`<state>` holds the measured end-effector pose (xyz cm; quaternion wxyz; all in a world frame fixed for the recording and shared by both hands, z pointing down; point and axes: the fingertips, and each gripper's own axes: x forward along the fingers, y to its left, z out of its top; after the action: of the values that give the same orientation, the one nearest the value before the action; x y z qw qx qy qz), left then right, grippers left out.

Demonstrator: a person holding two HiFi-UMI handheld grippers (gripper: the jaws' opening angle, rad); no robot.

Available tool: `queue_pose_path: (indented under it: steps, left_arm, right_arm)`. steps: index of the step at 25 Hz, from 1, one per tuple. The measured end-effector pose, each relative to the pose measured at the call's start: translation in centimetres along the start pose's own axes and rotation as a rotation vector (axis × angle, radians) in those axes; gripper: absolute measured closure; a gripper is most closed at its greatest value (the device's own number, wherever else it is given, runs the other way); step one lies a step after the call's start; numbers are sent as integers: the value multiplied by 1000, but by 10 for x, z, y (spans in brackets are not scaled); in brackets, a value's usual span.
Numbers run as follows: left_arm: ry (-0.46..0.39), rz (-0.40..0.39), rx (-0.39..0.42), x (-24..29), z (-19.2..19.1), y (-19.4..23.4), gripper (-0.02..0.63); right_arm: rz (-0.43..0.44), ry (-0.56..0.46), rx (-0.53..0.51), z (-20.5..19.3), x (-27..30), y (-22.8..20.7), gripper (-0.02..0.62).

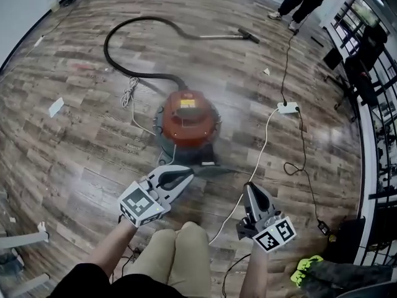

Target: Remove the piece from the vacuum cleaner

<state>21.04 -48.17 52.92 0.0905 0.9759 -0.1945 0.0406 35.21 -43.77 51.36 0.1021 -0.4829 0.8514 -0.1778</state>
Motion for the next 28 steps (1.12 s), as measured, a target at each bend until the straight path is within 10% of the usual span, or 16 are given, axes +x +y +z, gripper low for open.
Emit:
queue_pose_path:
  steps: [9, 13, 19, 28]
  left_arm:
    - [-101, 78, 129, 6, -124, 43, 594]
    - [-114, 33, 160, 11, -170, 48, 341]
    - [-44, 41, 190, 11, -218, 57, 311]
    - [13, 43, 247, 32, -232, 56, 353]
  right_arm:
    - [-37, -20, -102, -137, 9, -75, 583]
    - [-142, -45, -97, -170, -3, -123, 442]
    - [-240, 43, -139, -205, 4, -185, 325]
    - [-35, 134, -187, -214, 44, -190, 325]
